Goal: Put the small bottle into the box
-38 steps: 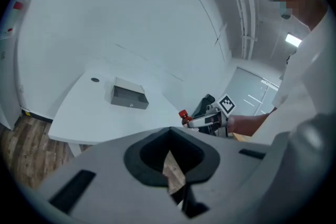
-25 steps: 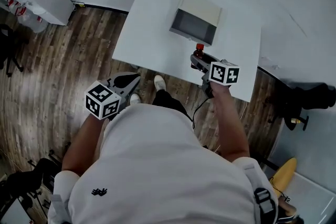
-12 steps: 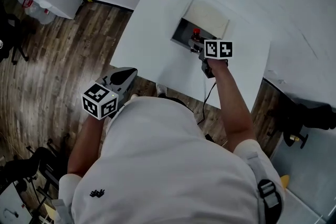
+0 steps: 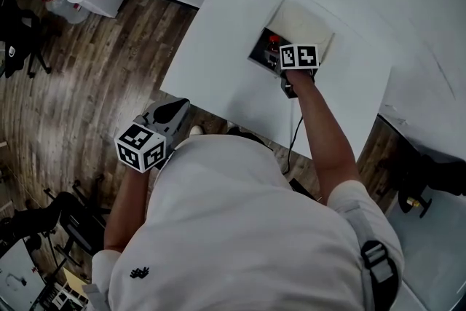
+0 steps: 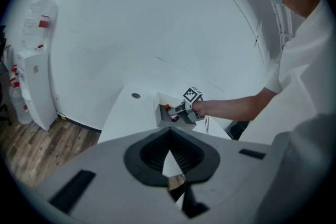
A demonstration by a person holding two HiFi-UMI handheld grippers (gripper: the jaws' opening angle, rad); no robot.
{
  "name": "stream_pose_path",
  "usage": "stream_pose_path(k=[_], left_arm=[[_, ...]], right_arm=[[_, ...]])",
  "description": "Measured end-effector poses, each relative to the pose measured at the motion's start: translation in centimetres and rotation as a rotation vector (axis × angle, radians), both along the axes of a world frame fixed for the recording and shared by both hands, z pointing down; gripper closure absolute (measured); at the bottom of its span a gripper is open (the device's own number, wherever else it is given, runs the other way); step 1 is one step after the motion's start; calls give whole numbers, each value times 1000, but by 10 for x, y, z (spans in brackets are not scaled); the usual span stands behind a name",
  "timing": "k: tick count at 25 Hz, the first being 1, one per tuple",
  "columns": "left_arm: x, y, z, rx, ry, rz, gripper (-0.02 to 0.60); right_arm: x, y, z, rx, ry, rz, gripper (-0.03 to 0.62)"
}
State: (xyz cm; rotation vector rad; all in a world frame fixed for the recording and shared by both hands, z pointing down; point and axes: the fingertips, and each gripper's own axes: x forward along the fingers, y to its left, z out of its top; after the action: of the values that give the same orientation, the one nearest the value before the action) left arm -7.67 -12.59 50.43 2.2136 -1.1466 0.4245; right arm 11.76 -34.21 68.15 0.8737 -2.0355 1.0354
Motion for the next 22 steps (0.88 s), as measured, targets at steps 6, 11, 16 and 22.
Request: stream_pose_path(k=[6, 11, 16, 22], left_arm=[[0, -3, 5, -13, -9, -20, 575], [5, -4, 5, -12, -27, -16, 575], [4, -3, 7, -14, -34, -28, 575], [-2, 0, 5, -14, -38, -40, 575]], right_arm=[[11, -6, 26, -58, 31, 65, 365], [18, -13, 38, -116, 6, 188, 364], [24, -13, 48, -146, 5, 254, 364], [24, -14, 47, -145, 2, 297, 359]])
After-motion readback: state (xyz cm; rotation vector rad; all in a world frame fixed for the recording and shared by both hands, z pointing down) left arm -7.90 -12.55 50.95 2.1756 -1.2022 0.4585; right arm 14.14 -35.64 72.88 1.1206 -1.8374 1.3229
